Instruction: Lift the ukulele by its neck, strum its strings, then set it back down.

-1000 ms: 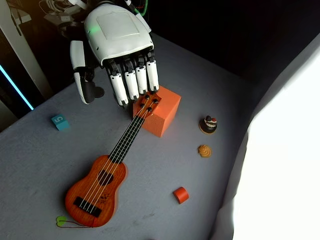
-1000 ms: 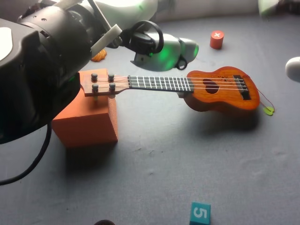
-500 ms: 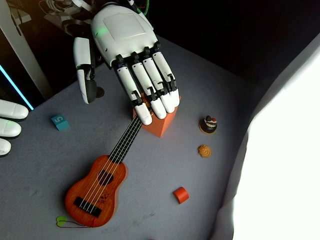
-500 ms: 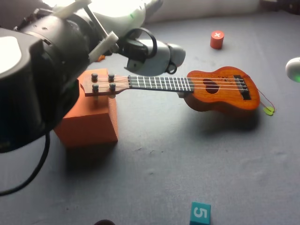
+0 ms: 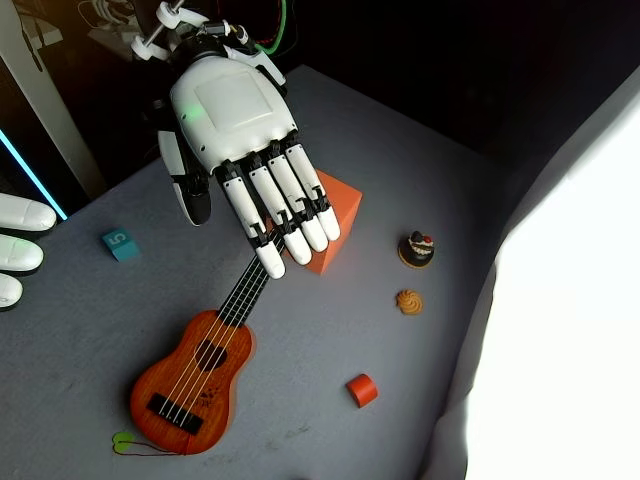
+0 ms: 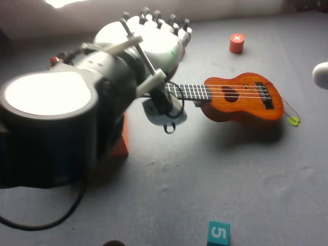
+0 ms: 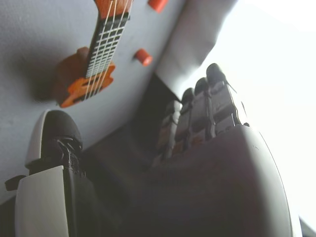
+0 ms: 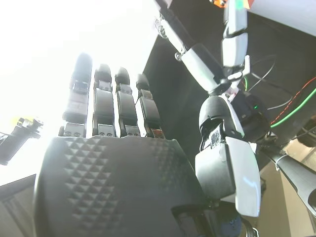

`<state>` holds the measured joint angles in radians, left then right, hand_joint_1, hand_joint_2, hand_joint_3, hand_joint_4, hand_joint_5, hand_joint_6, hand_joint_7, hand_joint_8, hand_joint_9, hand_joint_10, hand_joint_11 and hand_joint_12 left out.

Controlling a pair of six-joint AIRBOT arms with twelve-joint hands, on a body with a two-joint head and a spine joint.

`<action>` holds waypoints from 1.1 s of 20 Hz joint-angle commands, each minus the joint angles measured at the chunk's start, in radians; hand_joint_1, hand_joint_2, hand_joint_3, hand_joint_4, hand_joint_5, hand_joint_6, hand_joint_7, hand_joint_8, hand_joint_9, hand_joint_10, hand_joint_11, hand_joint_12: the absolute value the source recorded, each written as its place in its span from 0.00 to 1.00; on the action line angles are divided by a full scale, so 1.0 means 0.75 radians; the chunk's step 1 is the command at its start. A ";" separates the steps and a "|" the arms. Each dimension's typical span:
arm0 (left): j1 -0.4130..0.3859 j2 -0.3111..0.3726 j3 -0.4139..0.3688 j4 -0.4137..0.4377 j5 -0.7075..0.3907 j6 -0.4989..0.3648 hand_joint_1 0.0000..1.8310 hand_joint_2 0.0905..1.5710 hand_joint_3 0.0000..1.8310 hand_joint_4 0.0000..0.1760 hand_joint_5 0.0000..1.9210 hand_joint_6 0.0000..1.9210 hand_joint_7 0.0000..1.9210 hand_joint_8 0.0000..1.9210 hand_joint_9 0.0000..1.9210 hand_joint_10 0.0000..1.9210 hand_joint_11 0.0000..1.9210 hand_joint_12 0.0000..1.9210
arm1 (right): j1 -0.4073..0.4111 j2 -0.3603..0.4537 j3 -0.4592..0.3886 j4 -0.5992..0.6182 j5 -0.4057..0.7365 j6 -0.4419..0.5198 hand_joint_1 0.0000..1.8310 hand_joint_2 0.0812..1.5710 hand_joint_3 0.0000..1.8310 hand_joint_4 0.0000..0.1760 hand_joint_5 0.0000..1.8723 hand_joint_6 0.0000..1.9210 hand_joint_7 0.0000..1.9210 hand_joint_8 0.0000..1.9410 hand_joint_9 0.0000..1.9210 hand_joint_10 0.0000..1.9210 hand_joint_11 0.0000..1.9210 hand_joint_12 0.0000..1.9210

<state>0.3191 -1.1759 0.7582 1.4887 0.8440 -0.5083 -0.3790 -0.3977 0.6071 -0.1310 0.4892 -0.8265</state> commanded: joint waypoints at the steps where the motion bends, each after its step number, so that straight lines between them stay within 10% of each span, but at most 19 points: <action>1: 0.000 -0.014 0.012 0.116 0.023 -0.002 0.48 0.62 0.00 0.00 0.00 0.00 0.00 0.00 0.00 0.00 0.00 0.00 | 0.008 0.005 -0.002 0.020 0.166 0.009 0.03 0.79 0.00 0.00 0.07 0.01 0.06 0.00 0.07 0.02 0.00 0.35; 22: 0.141 -0.234 0.296 0.191 0.041 -0.092 0.48 0.65 0.00 0.00 0.00 0.00 0.00 0.00 0.00 0.00 0.00 0.00 | 0.005 0.003 -0.002 0.021 0.172 0.009 0.01 0.80 0.00 0.00 0.08 0.01 0.07 0.00 0.08 0.01 0.00 0.33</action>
<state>0.4290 -1.3495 0.9817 1.5528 0.8478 -0.5793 -0.3851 -0.3992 0.6052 -0.1307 0.4961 -0.8253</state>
